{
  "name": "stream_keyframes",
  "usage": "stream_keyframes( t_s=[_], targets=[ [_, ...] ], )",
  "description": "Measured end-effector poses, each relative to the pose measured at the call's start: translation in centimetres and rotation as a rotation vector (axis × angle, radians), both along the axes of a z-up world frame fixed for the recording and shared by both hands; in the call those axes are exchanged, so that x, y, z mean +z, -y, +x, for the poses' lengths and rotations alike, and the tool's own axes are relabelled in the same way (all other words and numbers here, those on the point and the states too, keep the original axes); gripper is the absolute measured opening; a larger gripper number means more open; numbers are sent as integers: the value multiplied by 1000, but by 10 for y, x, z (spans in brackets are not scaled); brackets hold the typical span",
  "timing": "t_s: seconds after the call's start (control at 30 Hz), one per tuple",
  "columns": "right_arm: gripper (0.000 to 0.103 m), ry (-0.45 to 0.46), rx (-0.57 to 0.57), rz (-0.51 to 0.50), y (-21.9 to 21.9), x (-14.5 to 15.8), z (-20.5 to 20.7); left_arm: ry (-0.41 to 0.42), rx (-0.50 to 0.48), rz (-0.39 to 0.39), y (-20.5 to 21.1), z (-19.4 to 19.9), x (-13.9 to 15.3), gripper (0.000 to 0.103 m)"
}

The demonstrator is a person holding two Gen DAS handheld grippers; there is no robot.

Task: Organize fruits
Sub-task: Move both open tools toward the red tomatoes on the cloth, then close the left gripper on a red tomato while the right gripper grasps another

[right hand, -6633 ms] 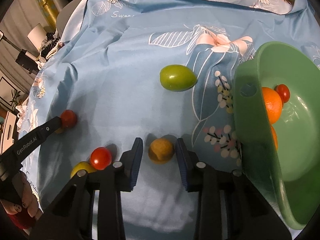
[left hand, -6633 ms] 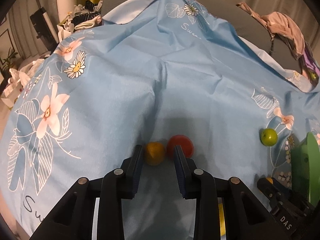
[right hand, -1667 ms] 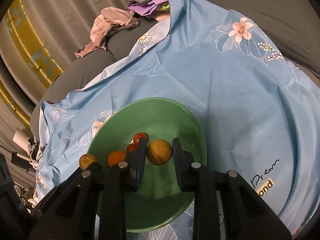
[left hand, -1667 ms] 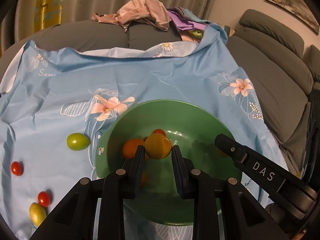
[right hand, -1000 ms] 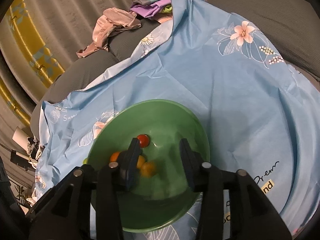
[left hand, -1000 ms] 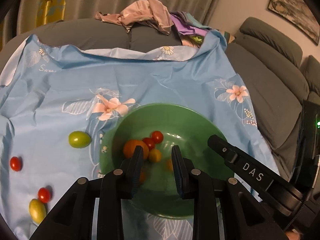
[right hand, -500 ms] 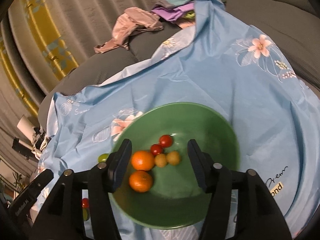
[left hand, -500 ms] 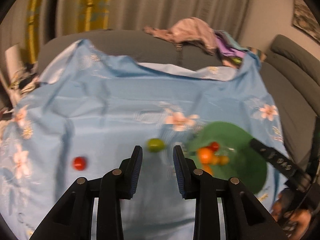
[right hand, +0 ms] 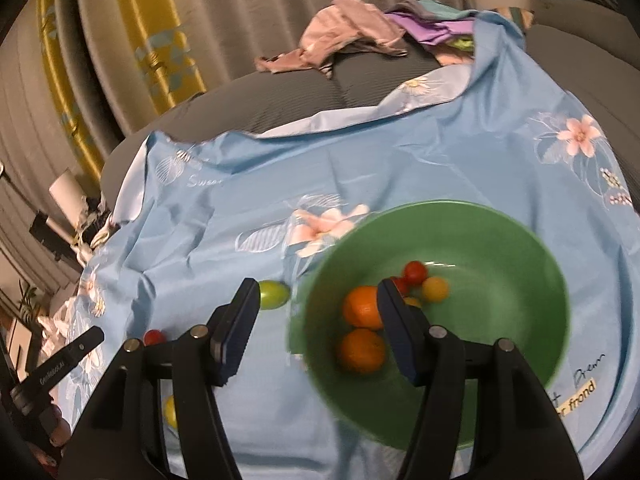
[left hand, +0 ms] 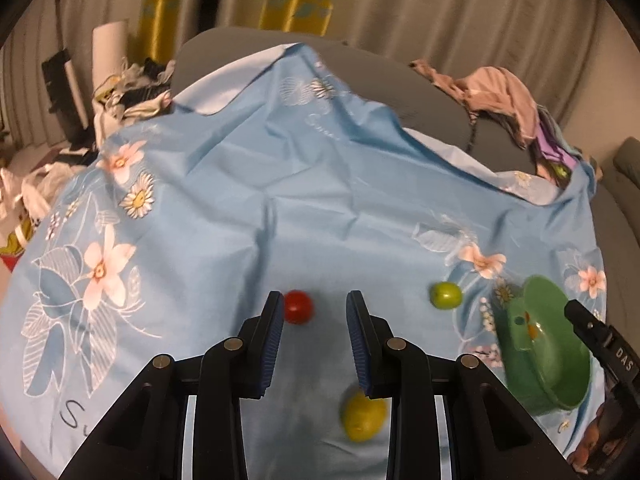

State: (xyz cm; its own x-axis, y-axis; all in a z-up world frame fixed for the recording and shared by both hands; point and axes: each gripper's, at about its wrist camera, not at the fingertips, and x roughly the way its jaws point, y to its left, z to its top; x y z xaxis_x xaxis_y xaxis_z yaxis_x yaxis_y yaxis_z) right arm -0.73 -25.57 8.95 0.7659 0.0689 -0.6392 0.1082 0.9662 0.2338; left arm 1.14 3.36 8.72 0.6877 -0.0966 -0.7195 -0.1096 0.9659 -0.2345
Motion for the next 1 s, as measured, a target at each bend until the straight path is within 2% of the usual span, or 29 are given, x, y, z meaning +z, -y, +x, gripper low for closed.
stream_keyframes(
  t_s=[0.23,0.3,0.4,0.53,0.67,0.9,1.0],
  targets=[
    [61,-15,77,-60,-37,-6,8,-20,72,9,-28,2,-6,30],
    [61,-23,108,-67,-47,-10,10,-27,71,2,-31,2,-7,30],
    [61,-52,144,-96,-61,-18,15,-46,35,-56,-33,6,-9,30],
    [61,-72,177,-129,-75,-25,17,-57,21,-39,-32,7,-12,30],
    [61,-81,216,-112,-82,-28,17,-99,14,-75,-38,13,-19,30],
    [60,-146,352,8,-102,-42,19,-121,-2,-136,-45,23,-31,30],
    [44,-200,406,30,-117,-56,23,-129,-20,-163,-42,31,-37,30]
  ],
)
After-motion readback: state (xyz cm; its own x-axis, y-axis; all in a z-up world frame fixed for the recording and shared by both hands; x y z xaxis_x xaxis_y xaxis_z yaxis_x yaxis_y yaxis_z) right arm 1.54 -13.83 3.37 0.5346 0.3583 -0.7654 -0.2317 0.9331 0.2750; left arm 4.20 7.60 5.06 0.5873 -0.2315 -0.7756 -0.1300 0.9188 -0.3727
